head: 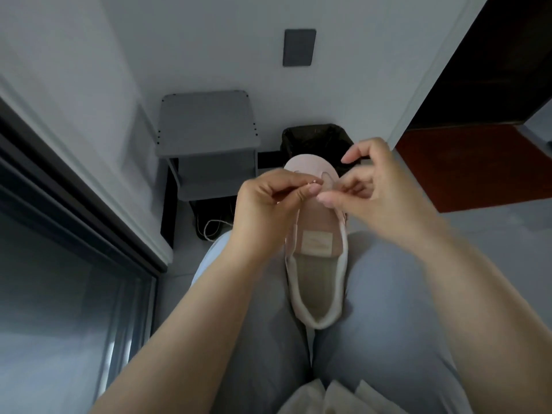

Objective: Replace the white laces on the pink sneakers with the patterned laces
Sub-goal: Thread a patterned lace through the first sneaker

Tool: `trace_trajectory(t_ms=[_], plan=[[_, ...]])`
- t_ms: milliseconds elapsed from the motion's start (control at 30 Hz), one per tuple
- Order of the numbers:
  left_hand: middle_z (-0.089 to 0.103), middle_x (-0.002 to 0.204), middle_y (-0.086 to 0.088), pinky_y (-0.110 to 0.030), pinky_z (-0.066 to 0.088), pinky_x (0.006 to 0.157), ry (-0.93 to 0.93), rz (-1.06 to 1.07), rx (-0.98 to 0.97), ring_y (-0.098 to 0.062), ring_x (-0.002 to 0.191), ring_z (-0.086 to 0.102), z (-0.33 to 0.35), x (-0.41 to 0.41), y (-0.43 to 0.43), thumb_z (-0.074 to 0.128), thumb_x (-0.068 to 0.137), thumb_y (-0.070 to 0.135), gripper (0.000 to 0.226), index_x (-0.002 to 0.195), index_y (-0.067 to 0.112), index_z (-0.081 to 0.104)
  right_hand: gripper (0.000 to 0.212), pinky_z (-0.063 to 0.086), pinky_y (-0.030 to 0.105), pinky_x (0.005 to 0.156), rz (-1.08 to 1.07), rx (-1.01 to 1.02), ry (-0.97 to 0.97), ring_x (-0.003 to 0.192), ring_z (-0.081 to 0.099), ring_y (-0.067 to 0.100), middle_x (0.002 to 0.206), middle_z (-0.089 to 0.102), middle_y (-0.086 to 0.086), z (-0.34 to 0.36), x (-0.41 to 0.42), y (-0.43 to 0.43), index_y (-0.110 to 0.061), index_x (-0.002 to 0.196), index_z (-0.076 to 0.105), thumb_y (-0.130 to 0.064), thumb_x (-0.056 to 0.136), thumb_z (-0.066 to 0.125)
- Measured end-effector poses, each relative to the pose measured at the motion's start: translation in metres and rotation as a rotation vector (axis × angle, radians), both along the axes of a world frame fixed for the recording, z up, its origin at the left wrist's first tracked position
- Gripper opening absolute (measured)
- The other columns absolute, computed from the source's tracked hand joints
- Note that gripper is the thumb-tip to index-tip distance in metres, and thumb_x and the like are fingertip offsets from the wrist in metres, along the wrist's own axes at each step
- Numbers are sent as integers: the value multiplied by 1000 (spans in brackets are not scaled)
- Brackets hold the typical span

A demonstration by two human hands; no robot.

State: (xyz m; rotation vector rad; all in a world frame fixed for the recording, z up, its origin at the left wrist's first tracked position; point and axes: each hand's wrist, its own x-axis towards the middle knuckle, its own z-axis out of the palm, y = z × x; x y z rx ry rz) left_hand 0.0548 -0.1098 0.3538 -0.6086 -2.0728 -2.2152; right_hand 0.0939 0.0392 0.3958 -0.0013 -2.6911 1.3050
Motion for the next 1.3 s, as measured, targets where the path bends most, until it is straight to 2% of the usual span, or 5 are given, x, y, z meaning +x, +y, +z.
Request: trace_trajectory(t_ms=[400,700,867,1133,1300], plan=[[69,72,16,-18,51,76,17,20,-18,-5,78,65,3,-1,-1,68,73,10,15,84,19,72,31,50,39,91,-122,-221,-940,93,65,30,95,70,18,-71,-49,58,-5,95,68,-31,89,55],[68,70,16,-14,49,70,19,31,-67,0,74,63,3,4,1,70,74,7,14,81,18,73,33,45,15,42,-305,-695,-373,48,56,9,52,63,-3,-19,-89,41,-10,78,60,14,84,39],[69,78,8,-13,46,71,76,18,-132,-1,77,62,5,8,5,69,76,9,8,81,9,74,34,32,17,52,301,-658,-21,54,44,6,75,64,-3,85,-75,6,-11,92,63,7,78,37],[68,77,12,-9,43,73,279,87,-283,4,75,58,2,21,9,68,75,12,7,78,14,75,27,41,12,66,332,115,231,48,43,-2,48,44,-14,148,-50,-6,-22,60,45,-34,79,61],[73,79,5,-19,48,77,329,60,-314,-6,79,62,-7,38,17,69,76,6,10,79,14,75,28,40,15,64,88,399,-85,79,57,4,98,65,-8,116,-105,-9,-19,113,62,-13,85,62]])
